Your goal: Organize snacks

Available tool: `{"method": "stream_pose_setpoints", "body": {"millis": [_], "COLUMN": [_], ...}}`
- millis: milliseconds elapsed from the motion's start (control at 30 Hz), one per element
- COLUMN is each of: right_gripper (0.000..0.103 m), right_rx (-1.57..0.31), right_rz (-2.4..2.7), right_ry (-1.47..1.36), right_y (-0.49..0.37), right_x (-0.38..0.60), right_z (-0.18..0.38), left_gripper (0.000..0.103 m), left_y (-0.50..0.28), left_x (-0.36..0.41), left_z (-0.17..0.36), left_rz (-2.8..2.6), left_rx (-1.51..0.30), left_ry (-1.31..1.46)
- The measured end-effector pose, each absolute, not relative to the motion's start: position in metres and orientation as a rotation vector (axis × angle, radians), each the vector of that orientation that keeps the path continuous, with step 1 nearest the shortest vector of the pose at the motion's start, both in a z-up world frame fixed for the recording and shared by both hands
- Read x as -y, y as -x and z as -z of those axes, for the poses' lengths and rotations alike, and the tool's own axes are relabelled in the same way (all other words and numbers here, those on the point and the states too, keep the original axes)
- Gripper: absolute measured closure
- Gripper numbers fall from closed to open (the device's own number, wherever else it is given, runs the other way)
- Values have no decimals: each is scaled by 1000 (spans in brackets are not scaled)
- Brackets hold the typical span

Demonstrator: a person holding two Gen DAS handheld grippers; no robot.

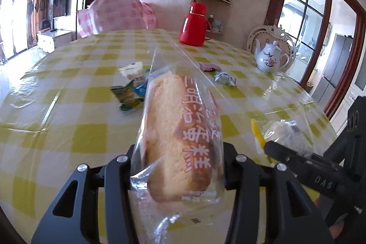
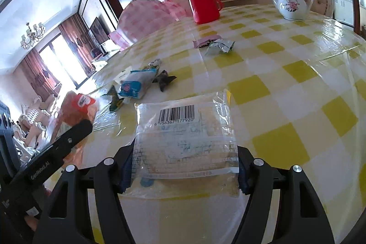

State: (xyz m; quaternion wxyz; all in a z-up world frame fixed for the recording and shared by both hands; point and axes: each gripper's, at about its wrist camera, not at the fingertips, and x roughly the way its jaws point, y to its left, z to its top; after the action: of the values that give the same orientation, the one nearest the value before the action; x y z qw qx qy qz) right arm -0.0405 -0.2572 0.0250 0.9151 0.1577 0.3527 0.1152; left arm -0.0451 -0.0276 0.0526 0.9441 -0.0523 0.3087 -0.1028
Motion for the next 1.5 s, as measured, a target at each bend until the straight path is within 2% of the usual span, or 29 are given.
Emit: {"method": "stream_pose_setpoints", "body": {"millis": [367, 467, 600, 667, 733, 833, 967, 1233, 1367, 1467, 1500], "right_gripper": [36, 36, 36, 36, 36, 36, 36, 36, 36, 36, 36], "right_rx": [-720, -718, -719, -716, -718, -721, -720, -718, -716, -716, -715], "right_rz": [-309, -330, -324, -318, -308, -303, -307, -315, -314, -315, -317], "right_ry": [-354, -348, -329, -342, -357, -361, -361, -361, -357, -361, -359], "right_y": [72, 81, 85, 85, 85, 84, 84, 84, 84, 85, 86], "right_x": [231, 219, 209, 211, 214, 214, 214, 215, 214, 214, 213], "right_z": [-26, -27, -26, -25, -24, -23, -23, -23, -23, -23, -23], "left_gripper": [55, 65, 66, 61, 10, 2, 2, 2, 2, 2, 6], "left_y": [89, 102, 101, 102, 102, 96, 74, 85, 58, 39, 40], "left_x": [-10, -19, -26, -35, -36, -33, -23, -65, -57, -40, -39], "left_z": [-55, -59, -50, -45, -41, -33, -8, -36, -37, -14, -9], "left_rz": [159, 154, 180, 180, 186, 152, 66, 38, 78, 137, 128], "left_rx": [-635, -610, -678, -688, -704, -748, -913, -815, -887, -990, -998], "left_ry": [67, 59, 44, 86, 79, 54, -22, 25, -1, -13, -15]}}
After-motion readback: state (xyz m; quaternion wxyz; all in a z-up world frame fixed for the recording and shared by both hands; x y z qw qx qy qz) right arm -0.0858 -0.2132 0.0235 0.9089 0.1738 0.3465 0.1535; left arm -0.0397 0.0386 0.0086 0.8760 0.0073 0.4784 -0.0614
